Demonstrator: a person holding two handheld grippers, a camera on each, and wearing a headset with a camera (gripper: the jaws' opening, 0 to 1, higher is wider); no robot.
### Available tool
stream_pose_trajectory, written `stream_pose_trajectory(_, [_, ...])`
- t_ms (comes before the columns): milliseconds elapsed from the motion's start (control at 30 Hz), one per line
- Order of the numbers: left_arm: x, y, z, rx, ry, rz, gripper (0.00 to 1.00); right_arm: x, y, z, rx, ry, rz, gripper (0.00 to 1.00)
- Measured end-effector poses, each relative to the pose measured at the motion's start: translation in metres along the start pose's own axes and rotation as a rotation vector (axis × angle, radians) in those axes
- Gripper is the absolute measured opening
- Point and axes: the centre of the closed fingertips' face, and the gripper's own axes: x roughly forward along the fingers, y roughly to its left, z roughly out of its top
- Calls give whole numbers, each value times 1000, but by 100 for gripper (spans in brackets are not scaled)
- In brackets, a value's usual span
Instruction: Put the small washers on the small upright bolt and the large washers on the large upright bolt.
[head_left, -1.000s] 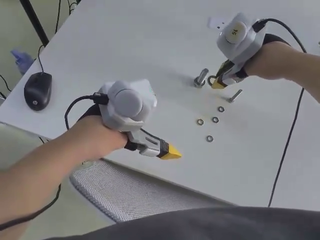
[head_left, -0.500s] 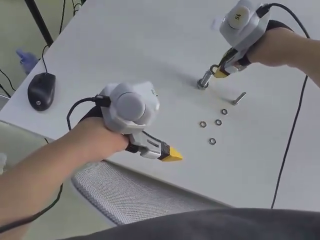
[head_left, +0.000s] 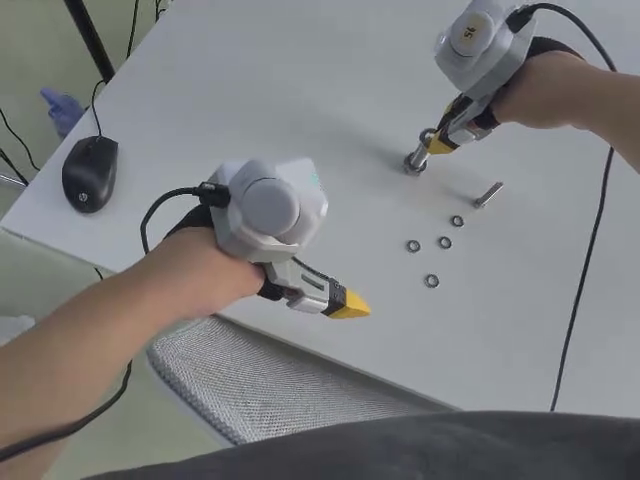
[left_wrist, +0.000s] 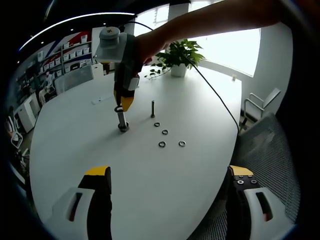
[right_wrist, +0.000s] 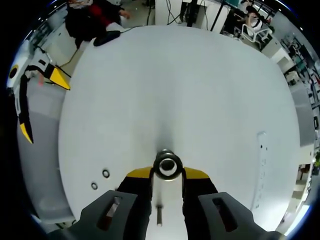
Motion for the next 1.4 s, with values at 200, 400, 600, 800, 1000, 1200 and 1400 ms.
stream_pose_trajectory(200, [-1, 2, -2, -6, 2, 8, 96, 6, 3, 1, -12, 7, 5, 22])
stream_pose_trajectory(400, [-5, 2, -4, -18, 7, 18, 96, 18, -3, -2, -27, 27, -13, 22])
stream_pose_trajectory(600, [-5, 5, -5, -20, 5, 22, 95, 31, -4, -6, -17, 27, -17, 22])
stream_pose_trajectory(800, [-4, 5, -5, -26, 5, 21, 94, 41, -4, -8, -13, 23, -21, 22])
stream_pose_trajectory(1000, [-3, 5, 3, -36, -28, 14, 96, 54, -11, -9, -13, 31, -29, 22])
stream_pose_trajectory(1200, [-1, 3, 8, -29, -40, 4, 96, 59, -8, -11, -9, 43, -16, 22])
stream_pose_trajectory(1400, [-1, 3, 7, -33, -40, 3, 95, 59, -4, -11, -1, 40, -26, 23])
